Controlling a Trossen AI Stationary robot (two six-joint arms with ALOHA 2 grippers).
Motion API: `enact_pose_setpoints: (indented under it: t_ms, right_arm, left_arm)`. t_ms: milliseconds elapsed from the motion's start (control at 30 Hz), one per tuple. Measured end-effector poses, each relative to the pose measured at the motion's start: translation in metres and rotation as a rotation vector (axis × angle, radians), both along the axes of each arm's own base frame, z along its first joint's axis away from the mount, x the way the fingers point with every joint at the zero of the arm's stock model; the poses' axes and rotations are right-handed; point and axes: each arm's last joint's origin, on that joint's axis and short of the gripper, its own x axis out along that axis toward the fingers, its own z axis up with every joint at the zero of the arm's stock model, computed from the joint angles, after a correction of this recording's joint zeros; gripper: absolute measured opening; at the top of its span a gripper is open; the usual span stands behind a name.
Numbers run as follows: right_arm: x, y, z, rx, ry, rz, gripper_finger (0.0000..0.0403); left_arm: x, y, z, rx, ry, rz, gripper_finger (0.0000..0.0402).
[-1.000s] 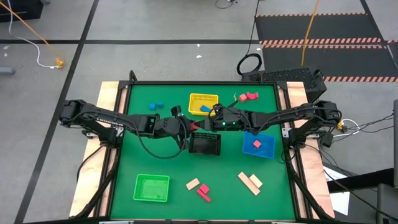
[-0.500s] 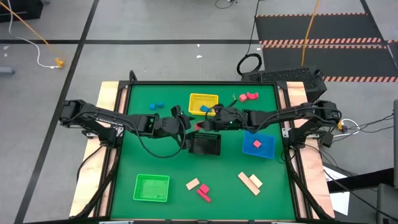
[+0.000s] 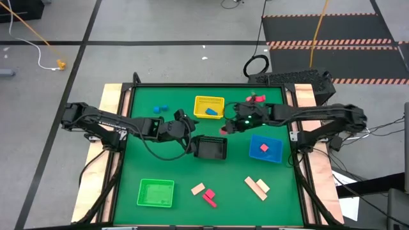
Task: Sort & place blocks by color
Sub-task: Put the bottom orange block into the blue bin
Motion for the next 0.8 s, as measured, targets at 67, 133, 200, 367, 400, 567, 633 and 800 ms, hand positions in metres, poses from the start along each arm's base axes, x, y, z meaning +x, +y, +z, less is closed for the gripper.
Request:
enact_pose_setpoints:
  t_ms: [67,133,200,367,400,567,633,800]
  right_arm:
    - [-0.016,0.005,0.007,0.013,0.039,0.002,0.0113]
    - [-0.030,0.010,0.011,0.036,0.084,0.004,0.0113]
    - [-0.042,0.017,0.013,0.069,0.140,0.010,0.0113]
    - [-0.069,0.031,0.010,0.150,0.323,0.033,0.0113]
    - [-0.073,0.032,0.008,0.154,0.368,0.031,0.0113]
    - [-0.090,0.034,0.001,0.146,0.561,0.020,0.0113]
    - [-0.092,0.033,-0.002,0.137,0.605,0.012,0.0115]
    - [-0.090,0.033,-0.007,0.124,0.647,0.029,0.0117]
  left_arm:
    - [0.000,0.001,0.000,-0.006,0.002,0.006,0.0278]
    - [0.000,0.001,-0.001,-0.006,0.005,0.009,0.0272]
    - [0.000,0.002,-0.001,-0.005,0.006,0.010,0.0267]
    - [0.000,0.005,-0.001,-0.008,0.004,0.022,0.0254]
    - [0.000,0.005,-0.001,-0.009,0.004,0.024,0.0253]
    - [0.000,0.008,-0.001,-0.028,-0.004,0.046,0.0251]
    - [0.000,0.008,-0.001,-0.028,-0.004,0.047,0.0252]
    - [0.000,0.008,-0.001,-0.042,-0.001,0.056,0.0253]
